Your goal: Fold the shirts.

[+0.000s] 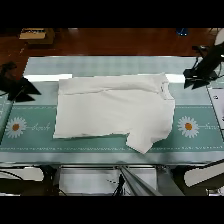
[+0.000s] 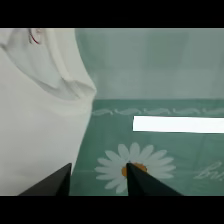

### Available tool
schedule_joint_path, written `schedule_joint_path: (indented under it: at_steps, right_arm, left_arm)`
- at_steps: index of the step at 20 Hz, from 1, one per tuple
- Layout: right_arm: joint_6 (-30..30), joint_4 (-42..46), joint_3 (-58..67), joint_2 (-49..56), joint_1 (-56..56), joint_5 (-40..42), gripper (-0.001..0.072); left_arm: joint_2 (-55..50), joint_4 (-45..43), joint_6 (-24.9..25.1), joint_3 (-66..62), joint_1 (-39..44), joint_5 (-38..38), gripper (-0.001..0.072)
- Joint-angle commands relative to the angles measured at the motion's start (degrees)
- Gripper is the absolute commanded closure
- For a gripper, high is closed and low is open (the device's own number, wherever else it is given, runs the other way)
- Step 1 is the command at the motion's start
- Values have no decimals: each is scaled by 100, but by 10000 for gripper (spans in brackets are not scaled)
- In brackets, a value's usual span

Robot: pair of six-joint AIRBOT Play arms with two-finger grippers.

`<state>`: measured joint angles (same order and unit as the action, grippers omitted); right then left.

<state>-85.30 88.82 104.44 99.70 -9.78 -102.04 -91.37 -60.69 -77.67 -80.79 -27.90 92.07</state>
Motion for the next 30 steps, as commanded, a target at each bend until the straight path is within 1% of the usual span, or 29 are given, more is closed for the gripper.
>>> schedule_joint_path:
  at_steps: [1,2,3,5,7,9,11,15,18,19,20,21,22,23,25,27,29,30]
  right_arm:
    - [280,-717,-1379,-896,-570,415,240]
    - [424,-1174,-1908,-1187,-717,824,233]
    - [603,-1598,-2417,-1473,-844,1263,233]
    - [933,-2256,-3314,-2000,-1060,2055,233]
    - [1073,-2435,-3862,-2308,-1158,2406,233]
    - [1213,-2433,-4159,-2439,-1154,2468,233]
    - [1222,-2439,-4295,-2452,-1154,2452,234]
    - [1202,-2446,-4315,-2483,-1154,2426,233]
    - [1163,-2448,-4315,-2588,-1154,2411,234]
    - [1163,-2444,-4315,-2647,-1154,2411,233]
    - [1134,-2393,-4315,-2721,-1154,2415,233]
    - [1064,-2310,-4315,-2787,-1154,2433,233]
    - [1010,-2199,-4315,-2848,-1156,2439,233]
    - [938,-2011,-4315,-2896,-1161,2430,233]
    - [922,-1722,-4321,-2922,-1327,2201,233]
    - [988,-1626,-4601,-2973,-1762,1851,233]
    - [1084,-1799,-5257,-3139,-2192,1867,233]
    - [1241,-1976,-5674,-3220,-2284,1917,231]
  left_arm:
    - [695,-385,74,1375,-546,146,168]
    - [855,-358,166,1871,-627,42,164]
    - [988,-308,289,2319,-686,-44,102]
    - [1139,-273,481,3029,-706,-219,100]
    - [1134,-273,612,3436,-706,-376,100]
    - [1128,-262,651,3672,-619,-492,100]
    - [1128,-234,651,3807,-409,-793,100]
    - [1060,-181,588,3888,111,-1084,113]
    - [874,321,494,3888,457,-1475,125]
    - [769,573,501,3888,566,-1504,132]
    - [671,678,498,3891,678,-1480,222]
    - [586,675,505,3899,800,-1381,408]
    - [522,675,634,3904,892,-1226,504]
    - [487,675,835,3904,938,-1040,675]
    - [501,675,905,3904,852,-890,679]
    - [546,678,909,3901,636,-789,679]
    - [573,678,957,3899,417,-691,679]
    - [573,680,957,3897,328,-664,679]
